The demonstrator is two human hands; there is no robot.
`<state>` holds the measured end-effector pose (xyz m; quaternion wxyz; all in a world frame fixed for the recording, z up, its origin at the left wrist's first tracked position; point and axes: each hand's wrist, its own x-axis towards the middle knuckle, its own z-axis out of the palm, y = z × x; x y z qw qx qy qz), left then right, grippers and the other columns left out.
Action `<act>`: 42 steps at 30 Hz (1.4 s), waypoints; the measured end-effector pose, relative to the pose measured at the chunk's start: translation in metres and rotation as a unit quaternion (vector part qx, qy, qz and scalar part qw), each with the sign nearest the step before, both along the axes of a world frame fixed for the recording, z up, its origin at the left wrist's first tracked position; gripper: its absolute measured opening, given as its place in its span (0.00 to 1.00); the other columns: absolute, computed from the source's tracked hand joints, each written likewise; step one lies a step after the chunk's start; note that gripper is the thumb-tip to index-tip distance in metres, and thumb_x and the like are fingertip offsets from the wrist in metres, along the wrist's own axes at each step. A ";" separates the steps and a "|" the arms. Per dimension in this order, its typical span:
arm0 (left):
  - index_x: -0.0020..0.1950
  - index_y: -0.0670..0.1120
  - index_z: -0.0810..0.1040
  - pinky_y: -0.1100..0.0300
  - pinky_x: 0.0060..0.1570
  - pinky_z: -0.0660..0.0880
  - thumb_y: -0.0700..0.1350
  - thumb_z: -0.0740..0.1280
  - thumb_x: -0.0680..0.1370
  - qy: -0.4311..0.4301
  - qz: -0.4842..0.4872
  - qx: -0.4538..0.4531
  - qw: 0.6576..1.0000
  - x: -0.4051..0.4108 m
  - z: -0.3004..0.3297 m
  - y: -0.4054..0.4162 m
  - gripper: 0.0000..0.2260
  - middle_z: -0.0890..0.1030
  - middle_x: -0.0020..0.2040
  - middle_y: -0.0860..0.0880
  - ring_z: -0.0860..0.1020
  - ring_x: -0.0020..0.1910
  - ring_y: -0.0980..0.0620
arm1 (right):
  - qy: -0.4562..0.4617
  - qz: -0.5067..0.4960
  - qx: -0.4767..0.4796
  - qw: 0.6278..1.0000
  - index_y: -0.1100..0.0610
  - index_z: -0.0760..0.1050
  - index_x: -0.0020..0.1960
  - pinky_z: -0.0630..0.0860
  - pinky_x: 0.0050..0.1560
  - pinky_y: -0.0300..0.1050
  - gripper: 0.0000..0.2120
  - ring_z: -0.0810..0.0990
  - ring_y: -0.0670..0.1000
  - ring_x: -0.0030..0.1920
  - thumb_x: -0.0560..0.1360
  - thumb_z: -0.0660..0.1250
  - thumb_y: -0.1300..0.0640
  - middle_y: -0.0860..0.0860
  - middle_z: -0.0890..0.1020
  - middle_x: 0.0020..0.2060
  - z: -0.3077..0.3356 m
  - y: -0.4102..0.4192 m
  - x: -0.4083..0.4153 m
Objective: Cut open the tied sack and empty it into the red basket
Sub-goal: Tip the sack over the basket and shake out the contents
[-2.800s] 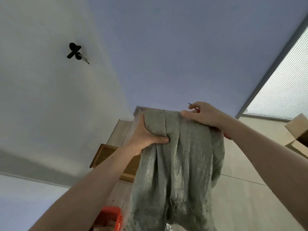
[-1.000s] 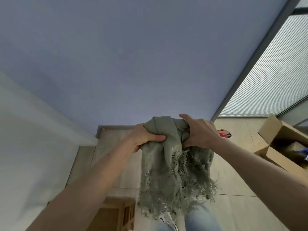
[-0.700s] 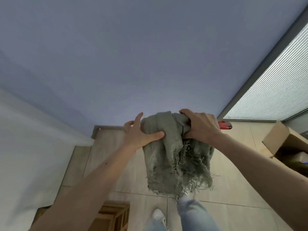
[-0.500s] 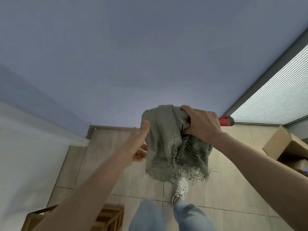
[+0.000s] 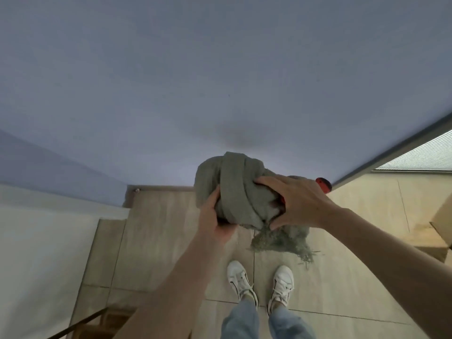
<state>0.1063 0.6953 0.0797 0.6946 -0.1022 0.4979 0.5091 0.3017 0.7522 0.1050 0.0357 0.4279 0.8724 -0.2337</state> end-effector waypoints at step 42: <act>0.69 0.45 0.71 0.49 0.63 0.76 0.39 0.76 0.72 0.198 -0.033 -0.203 0.958 0.028 -0.634 0.028 0.28 0.77 0.65 0.37 0.77 0.63 0.37 | 0.236 -0.611 -0.303 0.693 0.51 0.69 0.66 0.80 0.56 0.52 0.40 0.81 0.52 0.54 0.60 0.82 0.42 0.48 0.80 0.56 -0.627 0.024 0.049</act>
